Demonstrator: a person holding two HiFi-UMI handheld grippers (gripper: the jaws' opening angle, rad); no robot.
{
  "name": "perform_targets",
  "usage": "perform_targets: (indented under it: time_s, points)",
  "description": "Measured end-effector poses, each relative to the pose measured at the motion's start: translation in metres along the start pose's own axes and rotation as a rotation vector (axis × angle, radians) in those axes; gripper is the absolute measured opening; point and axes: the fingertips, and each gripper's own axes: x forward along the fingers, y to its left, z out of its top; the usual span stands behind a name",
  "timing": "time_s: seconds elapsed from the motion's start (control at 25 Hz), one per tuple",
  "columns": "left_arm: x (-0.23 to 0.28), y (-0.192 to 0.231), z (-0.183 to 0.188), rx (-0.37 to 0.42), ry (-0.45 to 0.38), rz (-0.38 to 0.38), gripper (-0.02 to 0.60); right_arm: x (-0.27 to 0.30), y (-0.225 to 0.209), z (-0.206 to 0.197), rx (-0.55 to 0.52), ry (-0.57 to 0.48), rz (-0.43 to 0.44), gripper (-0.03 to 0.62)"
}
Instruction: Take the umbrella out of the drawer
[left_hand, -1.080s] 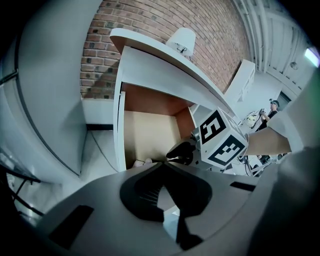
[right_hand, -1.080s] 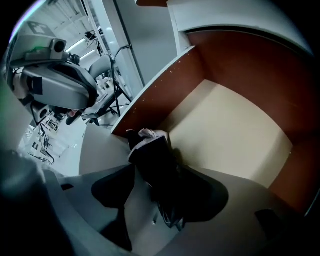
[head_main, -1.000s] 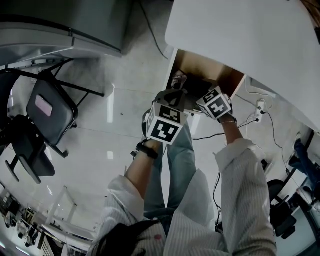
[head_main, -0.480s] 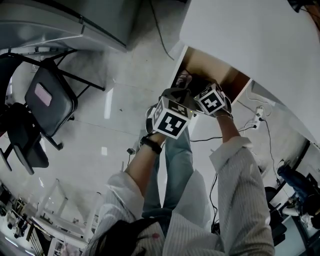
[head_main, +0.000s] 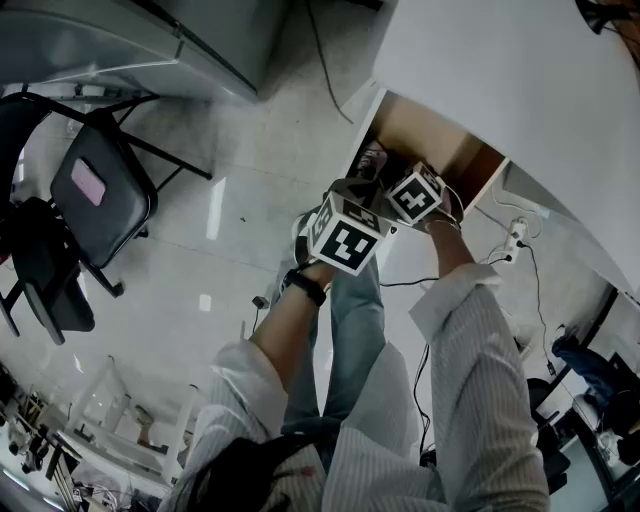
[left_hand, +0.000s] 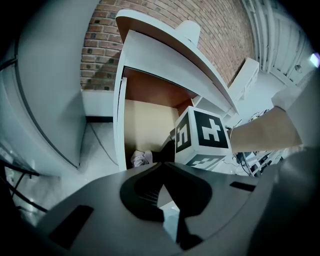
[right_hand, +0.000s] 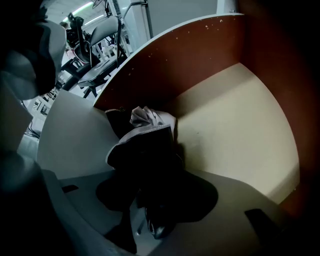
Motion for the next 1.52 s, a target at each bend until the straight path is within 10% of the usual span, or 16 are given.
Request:
perform_targets:
  time_s: [0.72, 1.52]
  points:
    - [-0.014, -0.009, 0.012, 0.042, 0.007, 0.005, 0.009, -0.030, 0.012, -0.006, -0.061, -0.016, -0.060, 0.187]
    - [-0.033, -0.030, 0.020, 0.114, 0.074, 0.022, 0.009, -0.115, 0.010, -0.002, 0.110, -0.151, -0.090, 0.186]
